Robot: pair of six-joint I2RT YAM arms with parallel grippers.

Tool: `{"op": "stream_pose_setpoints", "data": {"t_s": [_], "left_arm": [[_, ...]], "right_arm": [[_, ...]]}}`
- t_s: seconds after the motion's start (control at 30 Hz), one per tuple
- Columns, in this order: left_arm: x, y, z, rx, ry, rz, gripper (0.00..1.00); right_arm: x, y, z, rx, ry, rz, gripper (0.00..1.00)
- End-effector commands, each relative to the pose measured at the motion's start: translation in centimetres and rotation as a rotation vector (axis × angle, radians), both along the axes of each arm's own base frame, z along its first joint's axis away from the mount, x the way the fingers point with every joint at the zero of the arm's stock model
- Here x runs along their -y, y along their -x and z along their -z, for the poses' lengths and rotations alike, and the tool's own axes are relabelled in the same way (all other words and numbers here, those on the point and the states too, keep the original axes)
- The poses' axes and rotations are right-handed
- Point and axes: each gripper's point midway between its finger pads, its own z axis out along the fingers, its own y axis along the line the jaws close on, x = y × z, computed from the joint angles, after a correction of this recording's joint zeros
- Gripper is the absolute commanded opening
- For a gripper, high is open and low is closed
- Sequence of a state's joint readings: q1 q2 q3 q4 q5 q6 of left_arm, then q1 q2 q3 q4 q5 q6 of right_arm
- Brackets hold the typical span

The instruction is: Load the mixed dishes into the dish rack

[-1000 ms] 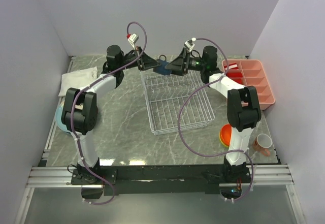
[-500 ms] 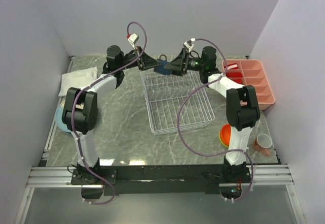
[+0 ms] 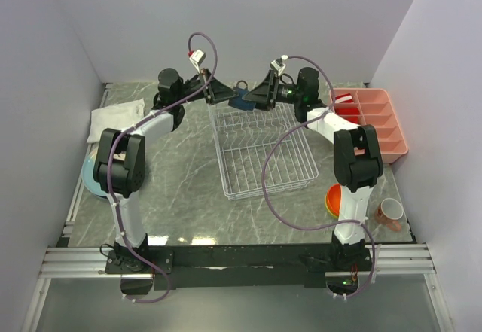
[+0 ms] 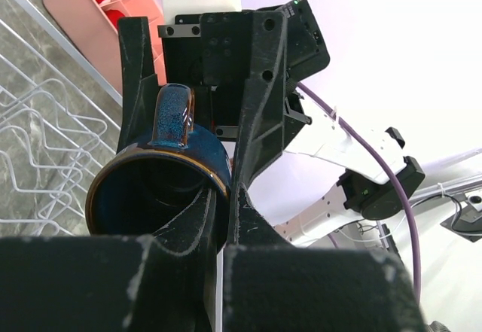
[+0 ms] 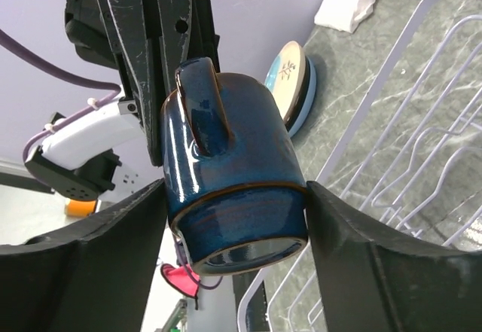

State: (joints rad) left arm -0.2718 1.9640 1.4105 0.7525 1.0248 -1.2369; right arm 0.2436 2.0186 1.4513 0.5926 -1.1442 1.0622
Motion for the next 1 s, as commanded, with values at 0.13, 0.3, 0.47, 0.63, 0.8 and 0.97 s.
{"op": "stream_pose_setpoints", "data": {"t_s": [0.13,0.3,0.47,0.63,0.8,0.97], "left_arm": [[0.4,-0.5,-0.7,0.032,0.003,-0.002,0.07],[-1.3,-3.4,0.9,0.031,-0.105,-0.147,0.64],[-6.1,-6.0,2.0,0.058,-0.219,-0.337,0.67],[-9.8,-6.9,1.7,0.15,-0.392,-0.486,0.73],[-9.9,-5.6,4.0,0.232,-0.668,-0.514,0.75],[-9.5,-4.2,7.2,0.118,-0.768,-0.547,0.7]], "right_arm": [[-0.4,0.6,-1.8,0.112,0.002,-0.024,0.51],[0.7,-0.7,-1.3,0.205,0.2,0.046,0.43],[2.2,-2.8,-1.9,0.324,0.399,0.138,0.43],[4.2,-4.8,-0.2,0.527,0.691,0.186,0.43],[6.1,-7.2,1.6,0.624,0.92,0.155,0.38],[7.3,-11.1,0.8,0.751,1.103,0.19,0.38]]}}
